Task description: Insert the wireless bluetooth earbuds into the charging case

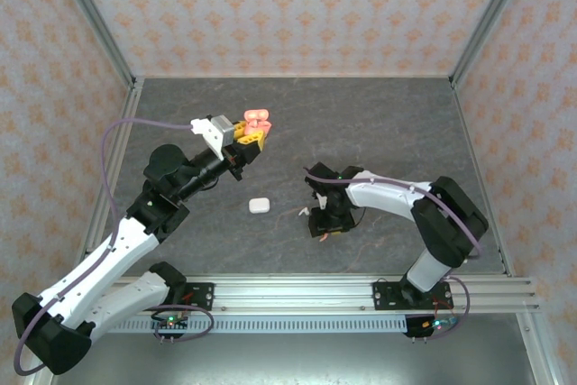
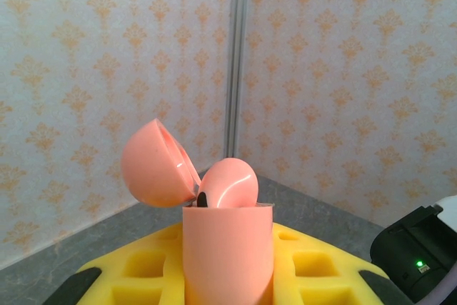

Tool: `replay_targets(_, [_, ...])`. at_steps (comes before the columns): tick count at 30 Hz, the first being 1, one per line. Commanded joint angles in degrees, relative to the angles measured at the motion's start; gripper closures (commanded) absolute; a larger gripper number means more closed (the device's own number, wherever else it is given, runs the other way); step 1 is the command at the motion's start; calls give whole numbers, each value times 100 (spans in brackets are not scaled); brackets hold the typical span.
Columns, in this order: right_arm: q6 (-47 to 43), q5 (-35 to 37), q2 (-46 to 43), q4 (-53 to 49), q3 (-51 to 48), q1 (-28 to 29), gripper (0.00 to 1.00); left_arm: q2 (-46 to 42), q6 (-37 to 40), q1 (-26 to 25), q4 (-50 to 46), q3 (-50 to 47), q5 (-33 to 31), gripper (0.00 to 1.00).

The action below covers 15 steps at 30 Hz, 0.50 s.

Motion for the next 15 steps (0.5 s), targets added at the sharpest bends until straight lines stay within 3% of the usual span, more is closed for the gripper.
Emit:
replay_targets(1, [-88, -71, 112, -59, 90, 44, 52, -111, 115, -27, -28, 46, -101, 100])
replay_targets(15, [-250, 59, 180, 27, 396, 194, 56, -87, 130, -29, -74, 58, -133, 100])
